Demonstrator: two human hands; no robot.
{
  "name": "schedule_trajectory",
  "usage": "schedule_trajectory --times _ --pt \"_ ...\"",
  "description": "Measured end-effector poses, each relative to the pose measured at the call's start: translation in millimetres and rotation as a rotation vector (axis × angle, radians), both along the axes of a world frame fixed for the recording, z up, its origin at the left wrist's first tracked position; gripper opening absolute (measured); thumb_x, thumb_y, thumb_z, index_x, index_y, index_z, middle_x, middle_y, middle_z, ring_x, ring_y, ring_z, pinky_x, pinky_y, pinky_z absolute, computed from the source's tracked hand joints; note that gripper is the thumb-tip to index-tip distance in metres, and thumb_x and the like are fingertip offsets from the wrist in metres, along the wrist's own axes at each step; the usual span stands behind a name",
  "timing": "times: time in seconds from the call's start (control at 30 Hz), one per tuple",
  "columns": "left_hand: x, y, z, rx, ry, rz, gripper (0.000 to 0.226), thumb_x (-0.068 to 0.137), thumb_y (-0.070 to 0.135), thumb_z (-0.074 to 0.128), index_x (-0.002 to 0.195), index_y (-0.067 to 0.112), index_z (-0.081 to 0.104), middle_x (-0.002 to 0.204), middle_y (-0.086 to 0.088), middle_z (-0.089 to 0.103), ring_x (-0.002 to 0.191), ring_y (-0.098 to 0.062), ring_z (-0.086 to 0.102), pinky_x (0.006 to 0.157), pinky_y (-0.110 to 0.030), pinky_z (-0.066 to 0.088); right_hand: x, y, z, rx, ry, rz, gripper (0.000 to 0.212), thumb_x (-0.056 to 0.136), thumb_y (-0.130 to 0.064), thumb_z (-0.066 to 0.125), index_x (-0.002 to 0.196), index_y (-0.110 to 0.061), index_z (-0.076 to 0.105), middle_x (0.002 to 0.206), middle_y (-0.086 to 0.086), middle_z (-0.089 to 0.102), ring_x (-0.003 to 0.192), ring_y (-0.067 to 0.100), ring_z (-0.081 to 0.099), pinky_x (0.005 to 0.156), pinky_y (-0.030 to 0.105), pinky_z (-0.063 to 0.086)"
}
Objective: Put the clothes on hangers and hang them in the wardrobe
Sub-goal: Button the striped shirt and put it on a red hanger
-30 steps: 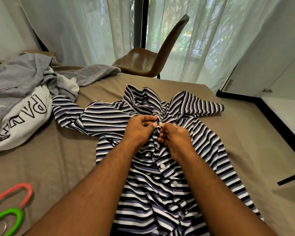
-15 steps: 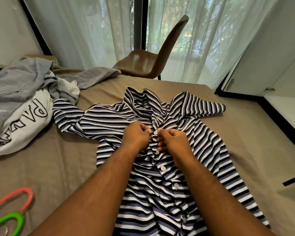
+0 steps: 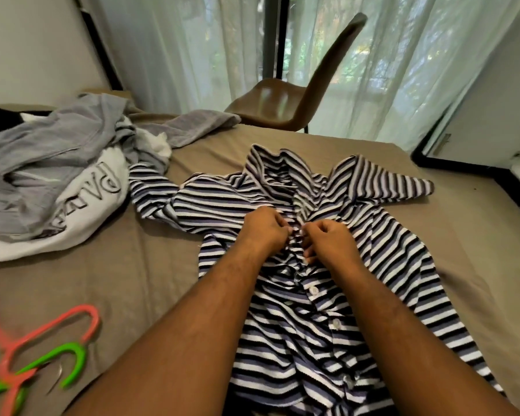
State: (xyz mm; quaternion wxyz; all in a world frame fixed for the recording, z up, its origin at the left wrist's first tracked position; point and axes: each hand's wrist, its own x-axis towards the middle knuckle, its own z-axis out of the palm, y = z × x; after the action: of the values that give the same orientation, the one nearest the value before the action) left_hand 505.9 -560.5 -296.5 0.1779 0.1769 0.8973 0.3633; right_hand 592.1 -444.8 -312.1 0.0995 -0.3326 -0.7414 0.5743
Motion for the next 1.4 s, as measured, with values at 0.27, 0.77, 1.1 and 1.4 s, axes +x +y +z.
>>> schedule_trajectory --times 0.27,0.77,1.1,1.4 --pt "-2.9 -82.7 55.8 0.188 0.087 0.104 0.013 0.090 0.025 0.071 0.078 0.020 0.073 0.083 -0.006 0.078 0.078 -0.023 0.075 0.076 -0.034 0.060 27.5 -51.5 27.4 0.540 0.251 -0.009 0.017 0.092 -0.015 0.064 0.108 -0.020 0.067 0.085 0.002 0.066 0.074 0.019 0.058 0.068 0.024 0.035" --pt "48.1 -342.7 11.1 -0.472 0.292 0.257 0.028 0.082 0.034 0.080 0.108 0.027 0.071 0.108 0.001 0.069 0.104 -0.021 0.062 0.090 -0.036 0.052 50.4 -159.9 86.6 0.610 0.533 0.467 0.013 0.091 -0.011 0.068 0.093 -0.024 0.072 0.071 -0.009 0.066 0.069 0.010 0.061 0.059 0.006 0.040" --pt "27.8 -340.2 69.4 -0.291 0.641 0.242 0.024 0.088 0.026 0.060 0.104 0.023 0.077 0.090 -0.009 0.070 0.088 -0.032 0.066 0.076 -0.043 0.052 54.8 -181.2 99.6 0.539 0.570 0.486 0.013 0.090 -0.011 0.068 0.092 -0.022 0.073 0.070 -0.005 0.069 0.061 0.005 0.060 0.057 0.008 0.041" --pt "14.4 -217.2 185.9 0.035 1.032 0.028 0.023 0.083 0.029 0.070 0.103 0.024 0.080 0.087 -0.002 0.073 0.082 -0.023 0.068 0.075 -0.037 0.052 49.6 -161.1 123.0 0.228 0.573 0.464 0.037 0.085 -0.049 0.071 0.114 -0.026 0.069 0.096 -0.012 0.074 0.084 -0.003 0.068 0.073 0.012 0.049"
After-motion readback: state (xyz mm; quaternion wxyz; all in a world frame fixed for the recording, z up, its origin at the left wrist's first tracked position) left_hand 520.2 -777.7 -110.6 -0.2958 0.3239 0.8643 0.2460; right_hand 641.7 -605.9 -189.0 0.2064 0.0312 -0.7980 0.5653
